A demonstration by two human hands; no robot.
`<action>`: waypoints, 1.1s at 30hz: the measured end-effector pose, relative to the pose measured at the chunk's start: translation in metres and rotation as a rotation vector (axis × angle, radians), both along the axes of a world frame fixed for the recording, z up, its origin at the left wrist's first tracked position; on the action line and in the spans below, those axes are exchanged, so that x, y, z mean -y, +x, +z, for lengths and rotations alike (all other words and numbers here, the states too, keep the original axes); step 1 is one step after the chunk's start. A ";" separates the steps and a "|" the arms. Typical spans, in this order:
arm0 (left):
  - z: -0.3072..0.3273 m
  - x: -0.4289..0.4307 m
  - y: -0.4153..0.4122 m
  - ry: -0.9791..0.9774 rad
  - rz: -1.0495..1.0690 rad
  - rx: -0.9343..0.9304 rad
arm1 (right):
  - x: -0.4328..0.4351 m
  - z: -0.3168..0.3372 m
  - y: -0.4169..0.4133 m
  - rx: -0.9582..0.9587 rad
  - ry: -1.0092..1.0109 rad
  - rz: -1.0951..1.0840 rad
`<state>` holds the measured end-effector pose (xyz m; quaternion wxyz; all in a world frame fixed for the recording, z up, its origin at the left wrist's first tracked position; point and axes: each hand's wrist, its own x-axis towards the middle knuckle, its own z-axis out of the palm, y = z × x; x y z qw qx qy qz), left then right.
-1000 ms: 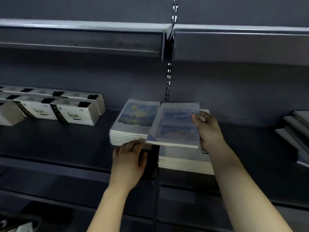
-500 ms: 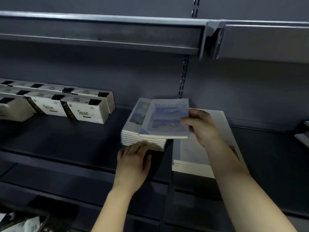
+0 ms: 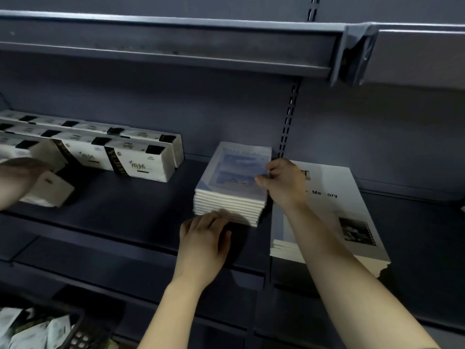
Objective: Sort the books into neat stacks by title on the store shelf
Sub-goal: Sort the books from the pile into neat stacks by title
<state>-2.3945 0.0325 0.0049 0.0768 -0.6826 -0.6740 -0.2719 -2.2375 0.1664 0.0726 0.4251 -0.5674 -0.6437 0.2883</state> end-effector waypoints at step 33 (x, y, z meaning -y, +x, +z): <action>-0.005 0.008 0.006 -0.073 0.036 0.038 | 0.004 -0.003 0.001 0.031 -0.002 0.013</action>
